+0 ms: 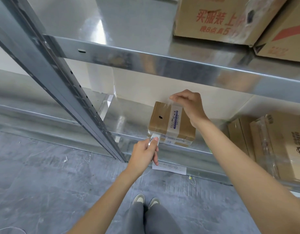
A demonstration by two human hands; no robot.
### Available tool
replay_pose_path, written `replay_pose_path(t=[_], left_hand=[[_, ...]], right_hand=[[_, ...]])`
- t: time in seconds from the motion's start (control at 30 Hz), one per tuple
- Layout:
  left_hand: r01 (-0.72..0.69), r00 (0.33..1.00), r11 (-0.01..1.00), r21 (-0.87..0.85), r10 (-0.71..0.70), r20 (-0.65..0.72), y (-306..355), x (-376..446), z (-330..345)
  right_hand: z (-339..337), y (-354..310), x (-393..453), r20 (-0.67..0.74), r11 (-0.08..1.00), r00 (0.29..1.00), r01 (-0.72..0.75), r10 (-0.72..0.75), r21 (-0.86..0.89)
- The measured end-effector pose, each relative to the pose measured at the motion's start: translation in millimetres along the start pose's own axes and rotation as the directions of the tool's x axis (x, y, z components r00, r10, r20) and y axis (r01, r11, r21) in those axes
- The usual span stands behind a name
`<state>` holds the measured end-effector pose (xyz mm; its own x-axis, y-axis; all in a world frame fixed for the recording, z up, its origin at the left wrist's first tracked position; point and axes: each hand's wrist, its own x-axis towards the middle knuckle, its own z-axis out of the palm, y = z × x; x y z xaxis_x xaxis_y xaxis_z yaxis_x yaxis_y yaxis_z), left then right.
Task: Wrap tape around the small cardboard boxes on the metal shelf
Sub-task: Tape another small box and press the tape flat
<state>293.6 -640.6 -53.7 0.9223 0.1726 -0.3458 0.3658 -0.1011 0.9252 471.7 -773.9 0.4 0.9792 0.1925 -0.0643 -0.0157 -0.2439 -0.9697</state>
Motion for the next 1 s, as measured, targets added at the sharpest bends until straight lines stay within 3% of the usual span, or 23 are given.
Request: replay_pose_path(t=[0.47, 0.73, 0.9, 1.0], left_hand=[[0.054, 0.998, 0.997, -0.06, -0.056, -0.032, 19.2, 8.7, 14.7], [0.076, 0.995, 0.996, -0.049, -0.079, -0.059, 22.1, 20.9, 14.8], [0.224, 0.971, 0.97, -0.092, -0.23, -0.064, 17.1, 24.2, 12.5], [0.232, 0.968, 0.97, -0.079, -0.238, -0.084, 13.7, 20.2, 13.2]], right_hand=[[17.4, 37.1, 35.6, 0.026, 0.984, 0.999, 0.027, -0.022, -0.177], [30.0, 50.2, 34.3, -0.071, 0.978, 0.997, 0.024, -0.04, -0.209], [36.9, 54.2, 32.7, -0.169, 0.952, 0.985, -0.022, -0.031, -0.305], [39.6, 54.8, 32.2, -0.153, 0.933, 0.988, -0.028, -0.029, -0.359]])
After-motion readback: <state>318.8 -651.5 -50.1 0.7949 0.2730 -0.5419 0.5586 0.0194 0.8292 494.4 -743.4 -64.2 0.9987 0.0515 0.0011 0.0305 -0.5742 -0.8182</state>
